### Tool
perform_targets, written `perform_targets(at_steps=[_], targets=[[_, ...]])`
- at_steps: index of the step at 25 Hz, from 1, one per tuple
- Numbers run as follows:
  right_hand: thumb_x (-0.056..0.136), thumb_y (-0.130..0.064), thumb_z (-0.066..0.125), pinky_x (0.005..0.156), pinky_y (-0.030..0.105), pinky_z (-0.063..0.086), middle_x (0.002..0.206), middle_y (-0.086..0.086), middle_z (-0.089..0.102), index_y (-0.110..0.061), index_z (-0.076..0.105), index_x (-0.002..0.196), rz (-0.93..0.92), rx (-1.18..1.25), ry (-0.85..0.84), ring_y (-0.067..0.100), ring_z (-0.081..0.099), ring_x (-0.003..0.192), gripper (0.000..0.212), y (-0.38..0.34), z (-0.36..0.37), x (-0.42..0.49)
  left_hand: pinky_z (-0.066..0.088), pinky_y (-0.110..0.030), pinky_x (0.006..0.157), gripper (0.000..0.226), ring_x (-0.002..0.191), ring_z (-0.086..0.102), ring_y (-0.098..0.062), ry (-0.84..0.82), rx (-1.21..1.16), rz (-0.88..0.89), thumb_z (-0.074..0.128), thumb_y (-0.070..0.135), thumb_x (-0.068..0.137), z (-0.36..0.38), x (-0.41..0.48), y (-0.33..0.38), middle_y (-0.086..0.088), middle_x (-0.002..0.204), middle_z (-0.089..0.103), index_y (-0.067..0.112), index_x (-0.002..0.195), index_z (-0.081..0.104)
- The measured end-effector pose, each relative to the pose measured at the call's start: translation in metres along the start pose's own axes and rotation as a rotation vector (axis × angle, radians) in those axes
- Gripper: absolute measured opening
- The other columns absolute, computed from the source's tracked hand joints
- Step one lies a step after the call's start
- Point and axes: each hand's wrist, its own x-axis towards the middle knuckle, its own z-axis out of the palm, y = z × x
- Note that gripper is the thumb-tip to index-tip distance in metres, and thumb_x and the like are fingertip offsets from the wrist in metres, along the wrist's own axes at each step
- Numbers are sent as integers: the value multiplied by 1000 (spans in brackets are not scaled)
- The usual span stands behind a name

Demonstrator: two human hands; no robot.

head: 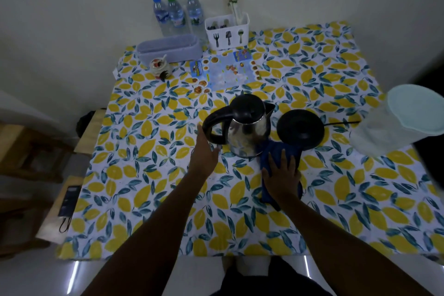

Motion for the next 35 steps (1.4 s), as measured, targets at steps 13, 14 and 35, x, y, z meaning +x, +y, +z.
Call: perform_targets(at_steps=[13, 14, 35], targets=[[94, -42, 45, 104, 65, 26, 162, 9, 10, -37, 22, 149, -388, -42, -27, 43, 15, 143, 60, -93, 43, -47, 7, -63, 116, 131, 145, -21, -39, -513, 567, -134, 74, 62, 67, 18, -77, -116, -7, 159, -26, 16, 150, -16], [96, -41, 43, 106, 65, 25, 163, 8, 4, -37, 17, 149, -388, -44, -61, 43, 12, 144, 60, -106, 42, -41, 8, -63, 117, 131, 145, -20, -40, -523, 565, -129, 76, 59, 67, 16, -75, -118, -7, 159, -26, 16, 150, -16], [96, -35, 44, 100, 54, 34, 161, 1, 16, -33, 28, 148, -612, -234, -85, 36, 26, 139, 54, -55, 39, -61, 5, -61, 117, 129, 145, -21, -39, -513, 559, -170, 81, 45, 70, 17, -79, -108, -8, 158, -27, 14, 150, -16]])
